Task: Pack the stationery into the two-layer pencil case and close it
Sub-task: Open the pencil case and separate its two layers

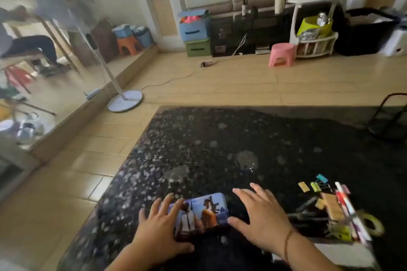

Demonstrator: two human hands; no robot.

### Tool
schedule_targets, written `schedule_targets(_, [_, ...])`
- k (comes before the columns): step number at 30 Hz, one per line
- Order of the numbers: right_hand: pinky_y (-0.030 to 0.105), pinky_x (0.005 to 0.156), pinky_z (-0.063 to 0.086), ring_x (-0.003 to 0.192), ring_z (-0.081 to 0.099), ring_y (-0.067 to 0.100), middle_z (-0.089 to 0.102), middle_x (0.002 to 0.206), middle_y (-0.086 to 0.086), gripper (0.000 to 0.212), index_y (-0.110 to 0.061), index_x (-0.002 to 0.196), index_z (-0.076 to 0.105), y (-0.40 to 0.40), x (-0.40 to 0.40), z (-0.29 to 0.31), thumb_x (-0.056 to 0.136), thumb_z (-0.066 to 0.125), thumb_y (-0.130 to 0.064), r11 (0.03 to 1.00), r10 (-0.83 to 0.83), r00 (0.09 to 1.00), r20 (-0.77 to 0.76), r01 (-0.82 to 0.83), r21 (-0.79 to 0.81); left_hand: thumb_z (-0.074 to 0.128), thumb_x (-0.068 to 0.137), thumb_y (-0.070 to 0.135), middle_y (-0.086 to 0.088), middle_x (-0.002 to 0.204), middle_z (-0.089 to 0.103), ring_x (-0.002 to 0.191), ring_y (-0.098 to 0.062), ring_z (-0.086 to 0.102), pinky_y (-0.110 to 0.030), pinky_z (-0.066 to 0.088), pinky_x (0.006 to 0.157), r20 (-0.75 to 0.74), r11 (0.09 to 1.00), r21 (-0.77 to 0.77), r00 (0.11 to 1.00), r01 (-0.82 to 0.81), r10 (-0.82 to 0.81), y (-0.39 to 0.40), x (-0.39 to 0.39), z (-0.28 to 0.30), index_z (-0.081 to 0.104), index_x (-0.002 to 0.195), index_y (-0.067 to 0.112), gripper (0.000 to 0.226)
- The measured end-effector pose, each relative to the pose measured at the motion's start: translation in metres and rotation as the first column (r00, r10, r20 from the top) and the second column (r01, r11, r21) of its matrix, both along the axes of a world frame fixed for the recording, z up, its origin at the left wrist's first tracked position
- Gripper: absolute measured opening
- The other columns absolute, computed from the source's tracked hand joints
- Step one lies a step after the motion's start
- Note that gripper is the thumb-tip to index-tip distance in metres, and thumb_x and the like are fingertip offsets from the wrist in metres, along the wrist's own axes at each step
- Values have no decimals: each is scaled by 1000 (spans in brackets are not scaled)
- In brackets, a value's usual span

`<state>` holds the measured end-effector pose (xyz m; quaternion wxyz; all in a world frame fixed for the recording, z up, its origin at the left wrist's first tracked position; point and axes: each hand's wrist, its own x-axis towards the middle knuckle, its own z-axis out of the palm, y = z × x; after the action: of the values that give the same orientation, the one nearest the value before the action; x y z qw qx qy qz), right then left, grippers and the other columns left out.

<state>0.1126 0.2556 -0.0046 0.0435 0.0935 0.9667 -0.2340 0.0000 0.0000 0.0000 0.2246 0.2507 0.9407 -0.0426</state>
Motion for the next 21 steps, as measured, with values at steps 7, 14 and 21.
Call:
schedule_targets(7, [36,111,27,130,36,18,47,138,-6,80,-29,142,31,-87,23,-54,74,63,-58,984,-145,980,-134,158,87,51,67,80,7,152,23,132,-25,20,-40,39,102,-306,947,205,935,249,-179,-45,5,-41,9,147,43,98])
schedule_targets(14, [38,107,32,117,46,18,58,122,-4,82,-29,143,31,-90,43,-53,74,73,-44,950,-290,920,-264,310,39,45,70,83,13,144,45,123,-17,46,-33,43,97,-170,899,389,975,199,-143,-58,0,-20,19,146,45,88])
schedule_targets(21, [35,101,37,116,49,16,61,117,-8,55,-35,121,59,-78,40,-50,81,42,-69,942,-304,931,-202,325,82,72,84,28,3,109,64,82,-5,59,-17,47,61,127,568,752,919,-334,372,-53,-31,-22,54,120,21,41])
